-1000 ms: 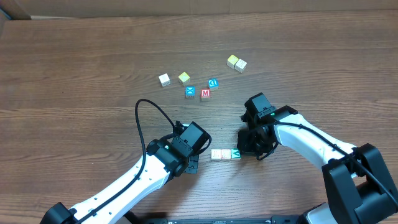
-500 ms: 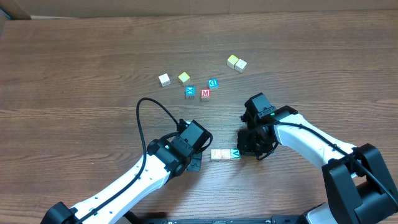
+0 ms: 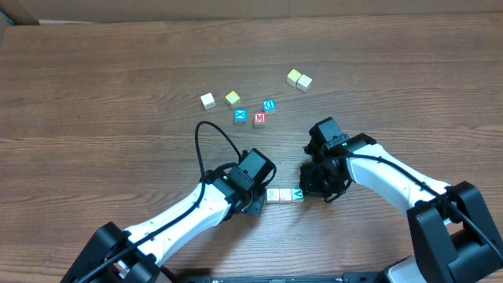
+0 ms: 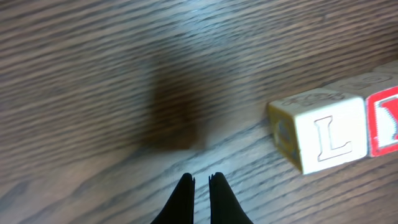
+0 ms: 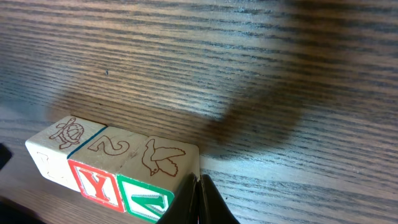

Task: Flip 3 blocks

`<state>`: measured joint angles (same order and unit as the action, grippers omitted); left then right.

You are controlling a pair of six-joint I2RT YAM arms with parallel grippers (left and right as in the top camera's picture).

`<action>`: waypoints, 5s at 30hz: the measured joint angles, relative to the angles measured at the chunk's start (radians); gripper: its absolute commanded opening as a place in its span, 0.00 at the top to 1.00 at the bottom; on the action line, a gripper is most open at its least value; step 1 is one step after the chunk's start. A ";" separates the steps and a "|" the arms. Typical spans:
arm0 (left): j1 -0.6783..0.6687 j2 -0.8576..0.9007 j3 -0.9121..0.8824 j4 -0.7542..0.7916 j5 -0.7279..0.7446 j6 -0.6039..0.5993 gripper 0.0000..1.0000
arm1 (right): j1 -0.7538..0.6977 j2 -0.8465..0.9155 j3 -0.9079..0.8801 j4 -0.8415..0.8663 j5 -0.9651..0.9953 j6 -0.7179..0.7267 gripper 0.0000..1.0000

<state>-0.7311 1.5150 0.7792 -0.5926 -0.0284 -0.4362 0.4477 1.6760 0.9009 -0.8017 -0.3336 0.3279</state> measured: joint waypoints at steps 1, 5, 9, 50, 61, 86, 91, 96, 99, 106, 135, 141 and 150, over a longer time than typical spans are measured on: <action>0.000 0.003 0.000 0.010 0.004 0.006 0.96 | 0.000 0.000 0.000 0.000 0.000 0.000 0.96; 0.000 0.005 -0.001 0.047 0.032 0.035 0.96 | 0.000 0.000 0.000 0.000 0.000 0.002 0.96; 0.000 0.005 -0.001 0.061 0.055 0.055 0.96 | 0.000 0.000 0.000 0.000 0.000 0.006 0.96; 0.000 0.096 -0.001 0.150 0.145 -0.187 0.96 | 0.000 0.000 0.000 -0.001 0.001 0.017 0.96; 0.000 0.096 -0.001 0.168 0.145 -0.191 0.96 | 0.000 0.000 0.000 -0.002 0.010 0.027 0.96; 0.001 0.096 -0.003 0.152 0.192 -0.348 0.96 | -0.001 0.000 0.000 0.030 0.027 -0.060 0.96; 0.001 0.096 -0.003 0.147 0.198 -0.402 0.96 | -0.001 0.000 0.000 0.036 0.027 -0.075 0.96; 0.001 0.096 -0.003 0.144 0.199 -0.449 0.96 | 0.001 0.000 0.000 0.055 0.029 -0.086 0.96; 0.001 0.096 -0.003 0.143 0.200 -0.472 0.96 | 0.011 0.000 0.000 0.066 0.042 -0.089 0.96; 0.001 0.096 -0.003 0.137 0.201 -0.494 0.96 | 0.033 0.000 0.000 0.084 0.072 -0.090 0.96; -0.002 0.096 -0.003 0.136 0.204 -0.587 0.96 | 0.033 0.028 0.000 0.140 0.080 -0.089 0.96; -0.002 0.096 -0.003 0.136 0.205 -0.605 0.96 | 0.033 0.035 0.000 0.154 0.083 -0.082 0.96; -0.002 0.096 -0.003 0.137 0.209 -0.628 0.96 | 0.033 0.038 0.000 0.164 0.084 -0.077 0.96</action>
<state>-0.7330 1.6108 0.7765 -0.4557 0.1806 -1.0645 0.4805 1.7138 0.9009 -0.6373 -0.2497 0.2512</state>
